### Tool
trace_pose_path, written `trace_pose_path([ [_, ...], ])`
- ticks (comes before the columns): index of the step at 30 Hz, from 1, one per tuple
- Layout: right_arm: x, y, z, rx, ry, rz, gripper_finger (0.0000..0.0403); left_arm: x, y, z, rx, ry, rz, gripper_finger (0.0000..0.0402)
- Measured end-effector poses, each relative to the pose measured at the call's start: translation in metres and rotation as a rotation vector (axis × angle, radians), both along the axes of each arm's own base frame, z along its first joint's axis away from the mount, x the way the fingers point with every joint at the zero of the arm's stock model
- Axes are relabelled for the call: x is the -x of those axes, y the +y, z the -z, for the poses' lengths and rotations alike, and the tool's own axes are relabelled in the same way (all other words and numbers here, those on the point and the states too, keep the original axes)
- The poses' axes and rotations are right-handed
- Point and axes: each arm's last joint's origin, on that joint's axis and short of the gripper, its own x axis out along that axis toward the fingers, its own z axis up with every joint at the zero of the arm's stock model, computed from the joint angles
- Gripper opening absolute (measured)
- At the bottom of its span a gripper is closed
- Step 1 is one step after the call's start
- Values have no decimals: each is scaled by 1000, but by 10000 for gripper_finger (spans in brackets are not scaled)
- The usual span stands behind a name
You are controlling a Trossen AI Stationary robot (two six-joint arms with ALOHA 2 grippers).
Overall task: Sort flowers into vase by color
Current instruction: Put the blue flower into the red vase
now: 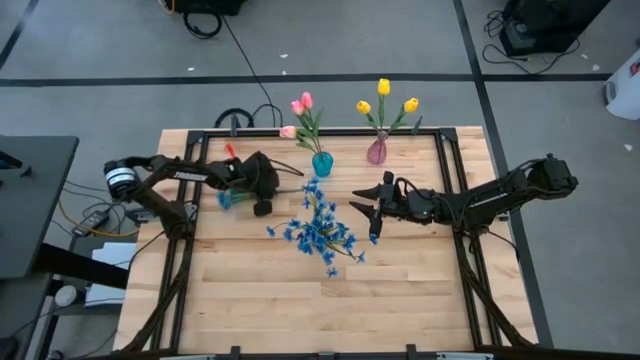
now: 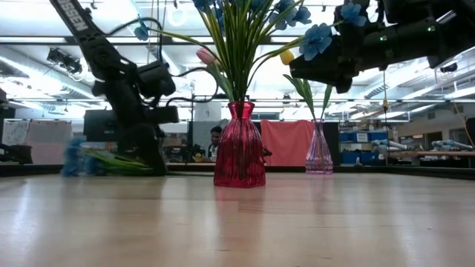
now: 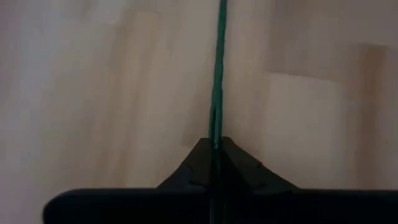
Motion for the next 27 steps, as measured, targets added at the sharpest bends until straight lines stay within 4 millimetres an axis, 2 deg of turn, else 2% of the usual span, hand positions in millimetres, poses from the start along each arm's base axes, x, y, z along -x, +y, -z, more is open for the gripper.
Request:
trace_pose_path([
  [4, 1, 2, -1, -6, -8, 5, 164, 2, -12, -18, 11, -48, 6, 20],
  [8, 3, 3, -6, -7, -18, -1, 161, 5, -22, -44, -8, -164, -6, 19],
  [14, -1, 2, -17, 41, 57, 23, 160, 9, -29, -81, -56, -393, -34, 19],
  [21, -7, 0, -41, 103, 24, 27, 160, 6, -43, -107, -65, -585, 12, 18],
  [27, -2, -2, -64, 133, 63, 84, 160, -1, -58, -148, -76, -681, 75, 19],
])
